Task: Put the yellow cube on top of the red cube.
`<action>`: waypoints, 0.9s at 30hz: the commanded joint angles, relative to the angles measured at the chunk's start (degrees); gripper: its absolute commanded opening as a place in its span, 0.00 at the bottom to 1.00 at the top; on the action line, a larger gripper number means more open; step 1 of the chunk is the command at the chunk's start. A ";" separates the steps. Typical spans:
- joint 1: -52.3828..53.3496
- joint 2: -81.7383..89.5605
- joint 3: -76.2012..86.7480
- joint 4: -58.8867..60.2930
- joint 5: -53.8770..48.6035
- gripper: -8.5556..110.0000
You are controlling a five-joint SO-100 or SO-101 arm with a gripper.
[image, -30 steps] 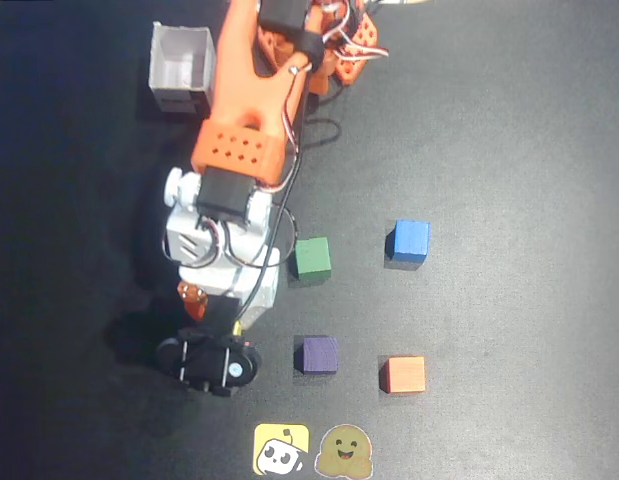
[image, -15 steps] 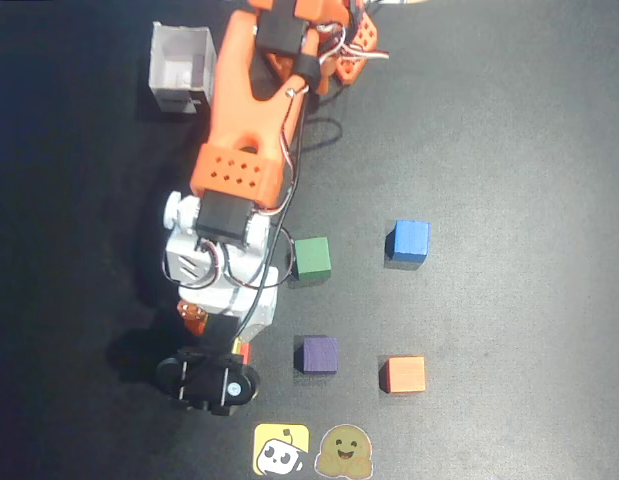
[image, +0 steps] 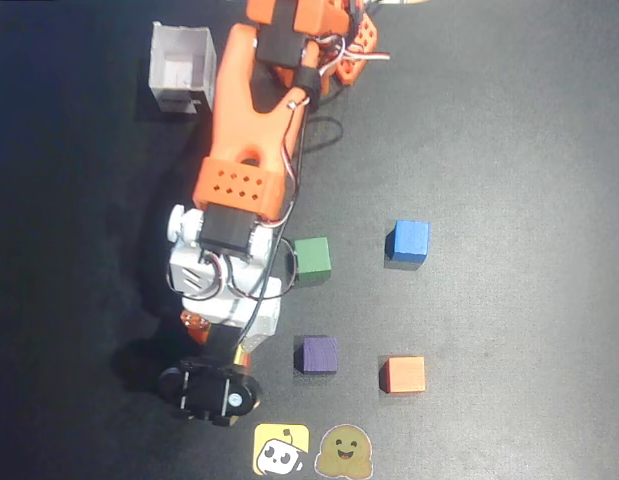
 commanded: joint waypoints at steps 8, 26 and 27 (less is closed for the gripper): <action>-0.70 -0.35 -3.60 -0.70 0.35 0.11; -0.79 -0.88 -4.31 -0.70 1.41 0.23; -0.79 -0.88 -4.31 -0.70 1.58 0.25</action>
